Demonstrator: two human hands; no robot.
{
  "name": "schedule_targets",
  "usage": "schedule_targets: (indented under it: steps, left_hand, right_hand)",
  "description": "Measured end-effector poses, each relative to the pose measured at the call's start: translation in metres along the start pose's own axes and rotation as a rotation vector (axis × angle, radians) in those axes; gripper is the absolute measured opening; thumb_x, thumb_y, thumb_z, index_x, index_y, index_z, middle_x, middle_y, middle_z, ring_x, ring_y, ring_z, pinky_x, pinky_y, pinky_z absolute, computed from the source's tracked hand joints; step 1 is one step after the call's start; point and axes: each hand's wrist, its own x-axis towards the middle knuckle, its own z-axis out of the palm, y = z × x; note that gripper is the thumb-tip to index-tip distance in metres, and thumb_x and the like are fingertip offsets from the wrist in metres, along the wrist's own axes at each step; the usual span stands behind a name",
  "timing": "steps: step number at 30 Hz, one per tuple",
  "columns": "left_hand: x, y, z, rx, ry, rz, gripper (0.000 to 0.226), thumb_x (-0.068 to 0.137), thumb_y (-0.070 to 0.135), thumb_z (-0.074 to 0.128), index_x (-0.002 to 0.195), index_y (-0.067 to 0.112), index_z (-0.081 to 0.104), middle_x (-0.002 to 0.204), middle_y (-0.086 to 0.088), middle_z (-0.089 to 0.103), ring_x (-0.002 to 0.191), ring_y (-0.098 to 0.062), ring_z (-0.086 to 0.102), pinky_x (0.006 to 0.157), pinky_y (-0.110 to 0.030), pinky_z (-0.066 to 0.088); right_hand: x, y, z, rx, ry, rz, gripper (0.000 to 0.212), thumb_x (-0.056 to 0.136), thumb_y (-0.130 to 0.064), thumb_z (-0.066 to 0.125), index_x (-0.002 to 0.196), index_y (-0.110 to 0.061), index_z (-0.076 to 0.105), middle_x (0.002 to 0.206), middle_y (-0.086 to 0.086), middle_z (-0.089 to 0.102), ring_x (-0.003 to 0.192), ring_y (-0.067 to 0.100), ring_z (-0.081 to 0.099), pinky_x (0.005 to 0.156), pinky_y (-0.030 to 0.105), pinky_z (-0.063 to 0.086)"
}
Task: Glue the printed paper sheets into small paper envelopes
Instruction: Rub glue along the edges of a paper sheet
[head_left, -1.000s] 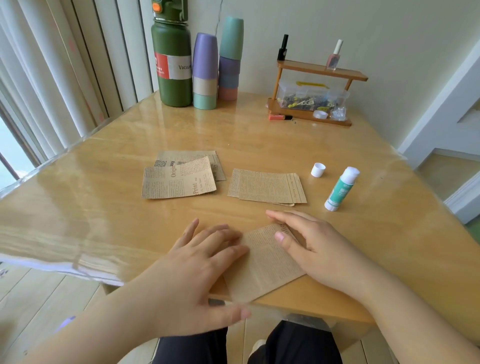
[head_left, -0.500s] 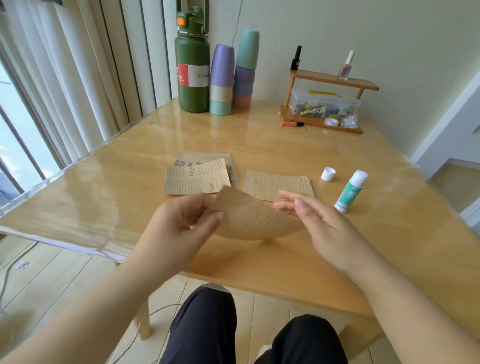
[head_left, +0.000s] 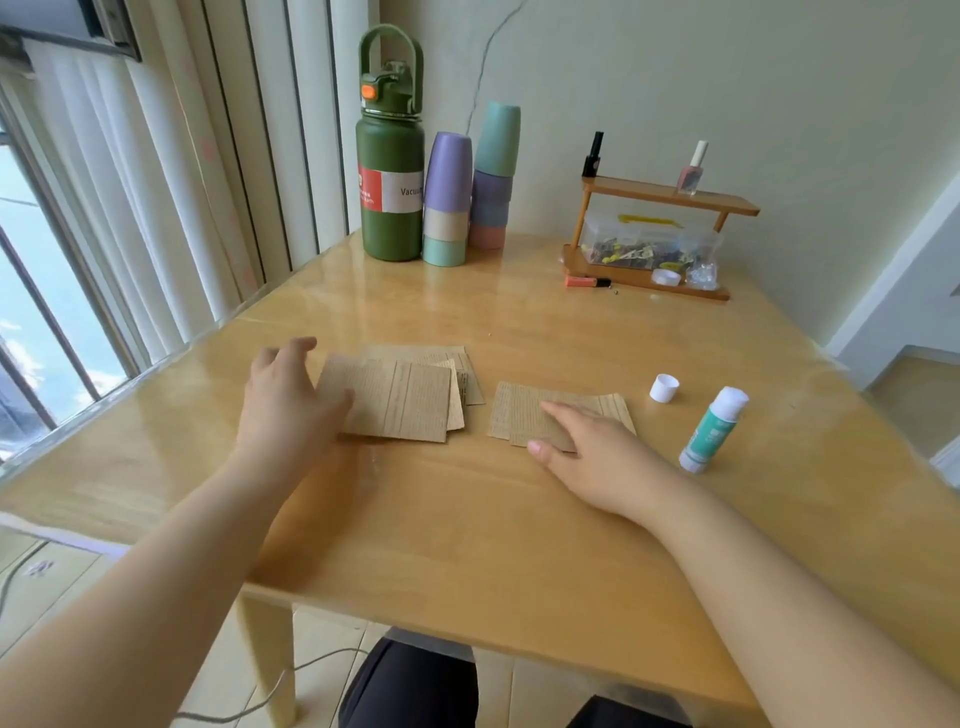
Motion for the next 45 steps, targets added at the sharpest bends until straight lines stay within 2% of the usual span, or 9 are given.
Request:
schedule_targets:
  steps: [3,7,11,18,22,25,28,34,45]
  left_hand:
    - [-0.019,0.005,0.005,0.195,0.059,0.306,0.054,0.08,0.014,0.069,0.131,0.013,0.048,0.135,-0.008,0.037,0.123,-0.029,0.038,0.102,-0.04,0.033]
    - [-0.049,0.019,0.023,0.201,-0.289,0.596,0.029,0.085,0.019,0.062,0.114,0.015,0.063,0.121,0.001,0.055,0.11,-0.02,0.054,0.091,-0.021,0.036]
    - [-0.07,0.029,0.042,0.19,-0.462,0.8,0.044,0.084,0.041,0.041,0.11,0.016,0.066,0.119,0.002,0.06,0.106,-0.018,0.061,0.09,-0.028,0.049]
    - [-0.086,0.031,0.055,0.209,-0.512,0.878,0.051,0.086,0.047,0.033,0.115,0.019,0.065,0.125,0.008,0.06,0.114,-0.011,0.055,0.087,-0.028,0.052]
    - [-0.097,0.024,0.056,0.196,-0.496,0.933,0.039,0.088,0.041,0.039,0.107,0.022,0.068,0.118,0.011,0.063,0.112,-0.007,0.056,0.087,-0.02,0.048]
    - [-0.098,0.02,0.057,0.18,-0.483,0.941,0.038,0.088,0.04,0.041,0.107,0.023,0.069,0.119,0.013,0.063,0.114,-0.007,0.056,0.089,-0.022,0.048]
    - [-0.098,0.018,0.058,0.176,-0.48,0.953,0.036,0.088,0.039,0.042,0.102,0.021,0.07,0.119,0.011,0.064,0.114,-0.008,0.058,0.093,-0.026,0.047]
    - [-0.102,0.018,0.058,0.113,-0.463,0.936,0.034,0.087,0.039,0.044,0.094,0.02,0.072,0.115,0.012,0.066,0.111,-0.002,0.056,0.091,-0.012,0.042]
    - [-0.102,0.014,0.052,0.129,-0.449,1.002,0.048,0.097,0.042,0.03,0.098,0.018,0.071,0.116,0.011,0.066,0.111,-0.006,0.059,0.086,-0.022,0.051]
  right_hand:
    - [-0.008,0.003,0.008,-0.019,-0.016,-0.089,0.054,0.099,-0.044,0.035,0.149,-0.025,0.024,0.158,-0.009,0.014,0.145,0.006,0.004,0.113,0.02,0.003]
    - [-0.03,0.007,0.011,-0.074,-0.041,-0.181,0.051,0.1,-0.042,0.031,0.149,-0.029,0.023,0.157,-0.016,0.009,0.143,0.0,-0.002,0.112,0.015,-0.003]
    - [-0.055,0.008,0.012,-0.106,-0.062,-0.207,0.057,0.094,-0.054,0.022,0.148,-0.034,0.022,0.155,-0.022,0.006,0.142,-0.004,-0.004,0.113,0.015,-0.005]
    - [-0.088,0.018,0.017,-0.113,-0.071,-0.285,0.077,0.076,-0.072,-0.006,0.145,-0.044,0.018,0.148,-0.032,-0.001,0.137,-0.013,-0.013,0.11,0.012,-0.011]
    - [-0.104,0.018,0.017,0.0,-0.017,-0.336,0.065,0.085,-0.072,0.011,0.138,-0.044,0.036,0.145,-0.036,0.018,0.136,-0.018,0.003,0.111,0.008,0.0]
    - [-0.108,0.027,0.008,0.202,0.401,-0.133,0.027,0.082,-0.055,0.047,0.094,-0.038,0.065,0.102,-0.023,0.064,0.105,-0.011,0.05,0.09,0.002,0.031]
    - [-0.097,0.057,-0.011,0.29,0.816,0.235,0.018,0.082,-0.027,0.068,0.09,-0.021,0.054,0.094,-0.003,0.058,0.085,0.01,0.052,0.072,0.018,0.034]
    - [-0.062,0.097,-0.027,0.584,0.543,0.451,0.075,0.079,-0.035,0.072,0.142,-0.024,0.032,0.14,-0.013,0.042,0.128,0.005,0.039,0.101,0.028,0.034]
    - [-0.05,0.086,-0.029,0.53,0.476,0.219,0.001,0.09,-0.033,0.06,0.089,-0.033,0.061,0.08,-0.006,0.067,0.071,0.008,0.063,0.079,0.034,0.05]
